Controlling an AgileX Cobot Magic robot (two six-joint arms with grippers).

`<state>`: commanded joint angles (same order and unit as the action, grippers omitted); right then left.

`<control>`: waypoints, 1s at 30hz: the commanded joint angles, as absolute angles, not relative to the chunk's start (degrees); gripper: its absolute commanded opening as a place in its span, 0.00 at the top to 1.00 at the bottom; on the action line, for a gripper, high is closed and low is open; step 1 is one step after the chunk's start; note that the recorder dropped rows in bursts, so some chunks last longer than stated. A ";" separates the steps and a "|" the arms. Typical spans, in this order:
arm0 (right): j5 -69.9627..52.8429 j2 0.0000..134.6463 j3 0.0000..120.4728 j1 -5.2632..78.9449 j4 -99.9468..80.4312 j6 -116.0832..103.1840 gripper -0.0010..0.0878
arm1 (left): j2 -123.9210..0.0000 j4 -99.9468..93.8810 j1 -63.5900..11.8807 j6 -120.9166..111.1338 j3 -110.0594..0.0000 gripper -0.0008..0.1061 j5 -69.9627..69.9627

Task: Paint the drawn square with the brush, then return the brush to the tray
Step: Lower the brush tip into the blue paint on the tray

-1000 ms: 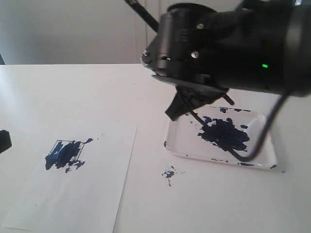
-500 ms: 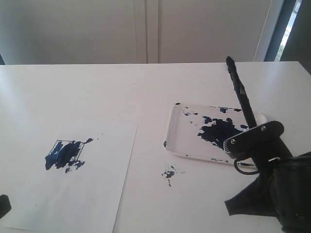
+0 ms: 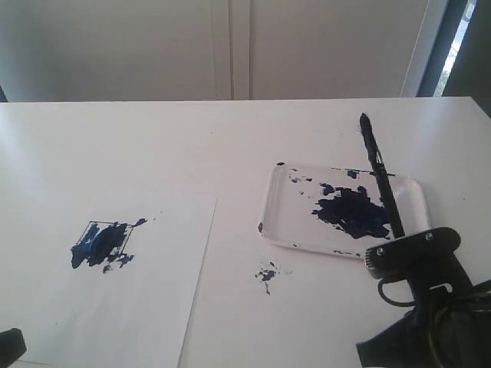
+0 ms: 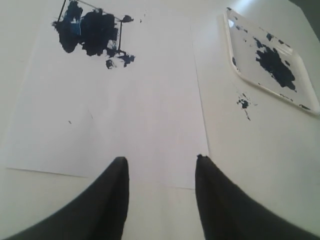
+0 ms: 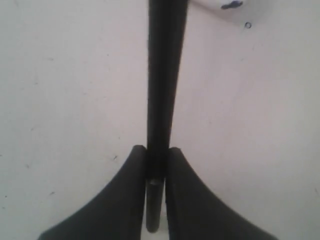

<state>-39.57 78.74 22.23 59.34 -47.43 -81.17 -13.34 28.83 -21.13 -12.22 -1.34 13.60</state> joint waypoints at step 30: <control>-36.10 87.57 21.97 59.34 -59.17 -98.12 0.99 | -13.34 27.78 -21.13 -5.72 -1.34 0.54 13.73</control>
<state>-36.10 87.57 21.97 59.34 -59.17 -98.12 -13.34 27.78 -21.13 -5.72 -1.34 13.73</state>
